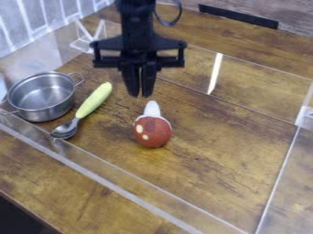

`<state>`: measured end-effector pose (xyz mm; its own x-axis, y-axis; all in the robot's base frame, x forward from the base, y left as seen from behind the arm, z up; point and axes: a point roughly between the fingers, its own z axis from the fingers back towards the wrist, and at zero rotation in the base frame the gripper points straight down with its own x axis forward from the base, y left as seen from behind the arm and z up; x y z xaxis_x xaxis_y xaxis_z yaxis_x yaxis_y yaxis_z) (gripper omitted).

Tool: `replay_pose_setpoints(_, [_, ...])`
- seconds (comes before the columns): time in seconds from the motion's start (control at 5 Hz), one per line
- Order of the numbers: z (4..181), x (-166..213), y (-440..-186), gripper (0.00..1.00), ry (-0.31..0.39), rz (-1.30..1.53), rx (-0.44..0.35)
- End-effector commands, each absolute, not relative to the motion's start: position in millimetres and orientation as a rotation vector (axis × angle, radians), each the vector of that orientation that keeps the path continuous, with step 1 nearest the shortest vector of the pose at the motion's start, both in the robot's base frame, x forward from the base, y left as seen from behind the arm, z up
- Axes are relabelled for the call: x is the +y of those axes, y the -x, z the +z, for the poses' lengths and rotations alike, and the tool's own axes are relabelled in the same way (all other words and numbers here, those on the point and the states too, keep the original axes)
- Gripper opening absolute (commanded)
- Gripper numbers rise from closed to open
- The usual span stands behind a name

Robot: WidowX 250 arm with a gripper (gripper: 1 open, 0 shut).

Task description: Put the mushroom in the silver pot

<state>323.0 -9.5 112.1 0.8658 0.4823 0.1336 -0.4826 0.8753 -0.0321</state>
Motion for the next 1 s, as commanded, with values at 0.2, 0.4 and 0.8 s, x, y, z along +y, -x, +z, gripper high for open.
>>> replay_pose_setpoints(0.2, [90.4, -18.0, -322.2, 1.00, 0.008, 0.479, -0.185])
replay_pose_setpoints(0.4, [73.2, -20.6, -328.5, 1.00, 0.009, 0.501, -0.180])
replay_pose_setpoints(0.8, [57.7, -3.1, -332.9, 0.00, 0.013, 0.395, -0.167])
